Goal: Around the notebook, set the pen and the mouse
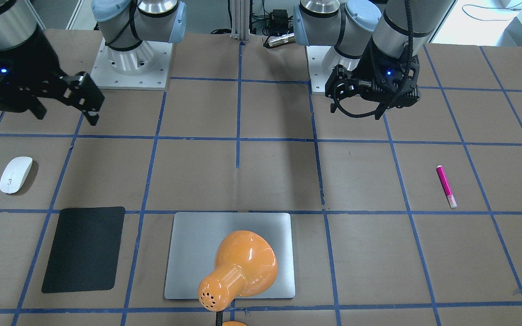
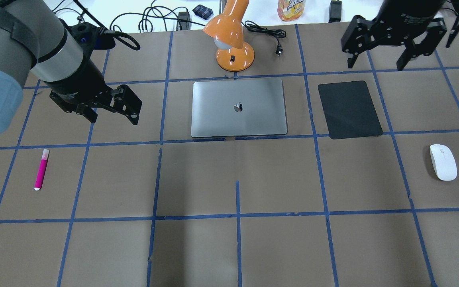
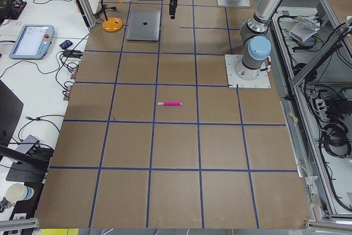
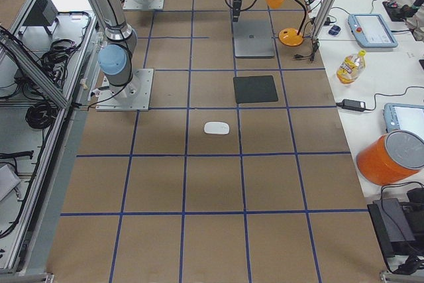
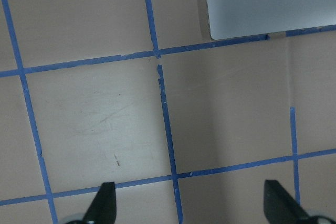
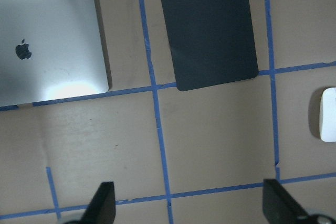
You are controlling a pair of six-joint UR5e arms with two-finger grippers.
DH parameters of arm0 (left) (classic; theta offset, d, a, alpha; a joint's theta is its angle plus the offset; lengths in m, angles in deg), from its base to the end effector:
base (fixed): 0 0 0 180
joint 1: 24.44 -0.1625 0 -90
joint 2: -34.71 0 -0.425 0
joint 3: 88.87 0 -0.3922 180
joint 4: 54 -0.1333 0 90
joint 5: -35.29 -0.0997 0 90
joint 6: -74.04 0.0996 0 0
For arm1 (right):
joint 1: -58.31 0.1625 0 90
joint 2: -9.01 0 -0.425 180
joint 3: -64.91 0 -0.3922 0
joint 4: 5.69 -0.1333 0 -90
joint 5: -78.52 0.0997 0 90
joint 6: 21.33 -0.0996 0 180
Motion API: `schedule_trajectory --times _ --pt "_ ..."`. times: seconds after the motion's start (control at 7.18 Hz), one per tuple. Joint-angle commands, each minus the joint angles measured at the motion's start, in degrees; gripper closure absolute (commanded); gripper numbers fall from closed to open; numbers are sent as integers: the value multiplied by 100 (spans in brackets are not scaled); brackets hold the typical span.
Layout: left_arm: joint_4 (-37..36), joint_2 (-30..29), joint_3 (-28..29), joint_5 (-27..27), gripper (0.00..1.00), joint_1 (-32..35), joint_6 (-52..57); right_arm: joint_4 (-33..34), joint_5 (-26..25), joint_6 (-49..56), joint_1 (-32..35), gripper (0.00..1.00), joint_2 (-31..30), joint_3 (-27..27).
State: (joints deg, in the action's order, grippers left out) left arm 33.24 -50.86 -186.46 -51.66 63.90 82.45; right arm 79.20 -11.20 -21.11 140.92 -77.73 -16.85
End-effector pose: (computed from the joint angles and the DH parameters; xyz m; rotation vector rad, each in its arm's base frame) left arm -0.1253 -0.4616 0.4645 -0.1815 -3.0826 -0.0035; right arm 0.0665 -0.5273 0.5210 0.1961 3.1304 0.0030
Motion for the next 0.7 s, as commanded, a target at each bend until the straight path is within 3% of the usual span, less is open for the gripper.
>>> schedule_trajectory --times 0.0,0.28,0.56 --pt "-58 -38 -50 11 0 -262 238 -43 -10 1100 -1146 0 8 -41" --pt "-23 -56 -163 11 0 -902 336 -17 -193 2067 -1868 0 357 -59" --pt "-197 -126 -479 -24 0 -1902 876 541 -247 2656 -2266 0 561 -652"
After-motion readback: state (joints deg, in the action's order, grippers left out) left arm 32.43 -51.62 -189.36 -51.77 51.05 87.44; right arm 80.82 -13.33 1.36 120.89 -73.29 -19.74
